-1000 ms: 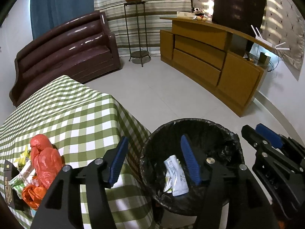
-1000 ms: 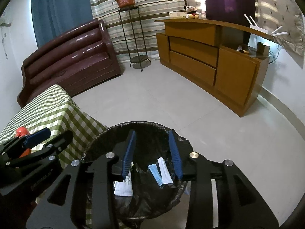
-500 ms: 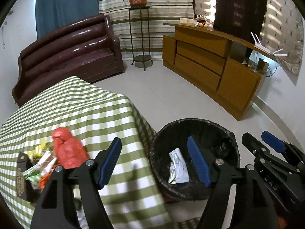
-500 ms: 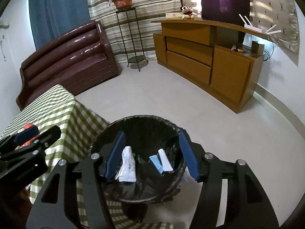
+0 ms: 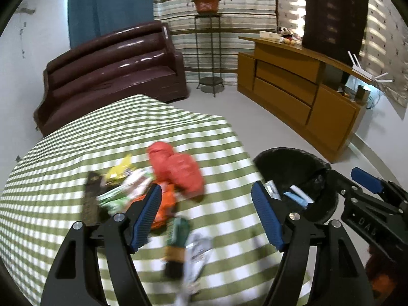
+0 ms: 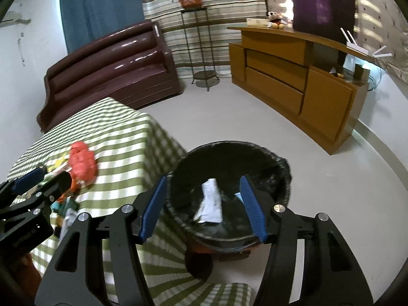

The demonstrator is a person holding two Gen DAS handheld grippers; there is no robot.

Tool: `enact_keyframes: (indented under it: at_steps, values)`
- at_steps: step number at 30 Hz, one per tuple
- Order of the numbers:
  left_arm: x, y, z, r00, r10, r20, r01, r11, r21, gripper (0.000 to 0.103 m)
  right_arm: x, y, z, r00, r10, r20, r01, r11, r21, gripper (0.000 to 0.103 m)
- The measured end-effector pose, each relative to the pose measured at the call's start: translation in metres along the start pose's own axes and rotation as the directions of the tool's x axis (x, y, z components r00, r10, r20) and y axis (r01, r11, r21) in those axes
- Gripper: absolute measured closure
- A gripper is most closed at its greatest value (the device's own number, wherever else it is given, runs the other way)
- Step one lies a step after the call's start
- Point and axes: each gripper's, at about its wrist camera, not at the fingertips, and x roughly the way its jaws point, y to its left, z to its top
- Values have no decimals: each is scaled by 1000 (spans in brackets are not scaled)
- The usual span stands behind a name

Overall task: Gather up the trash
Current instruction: 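Move both open tools back toward the table, then close the right tool on the white paper strip tied with string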

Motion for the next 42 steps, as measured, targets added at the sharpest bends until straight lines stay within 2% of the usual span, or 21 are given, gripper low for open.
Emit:
enact_keyframes:
  at_steps: [23, 37, 39, 42]
  values:
    - [-43, 130, -66, 987, 157, -25, -159, 980, -121, 32, -20, 132, -56, 989, 116, -87, -125, 986, -114, 45]
    - [-51, 190, -94, 978, 199, -58, -206, 959, -193, 32, -14, 173, -79, 984, 98, -149, -124, 976, -177, 48]
    - [-52, 196, -97, 978, 202, -61, -210, 957, -202, 32, -13, 178, -82, 984, 89, -154, -118, 975, -187, 55]
    - [-52, 204, -100, 976, 206, -66, -215, 952, -216, 32, -13, 183, -85, 986, 71, -153, -102, 974, -203, 57]
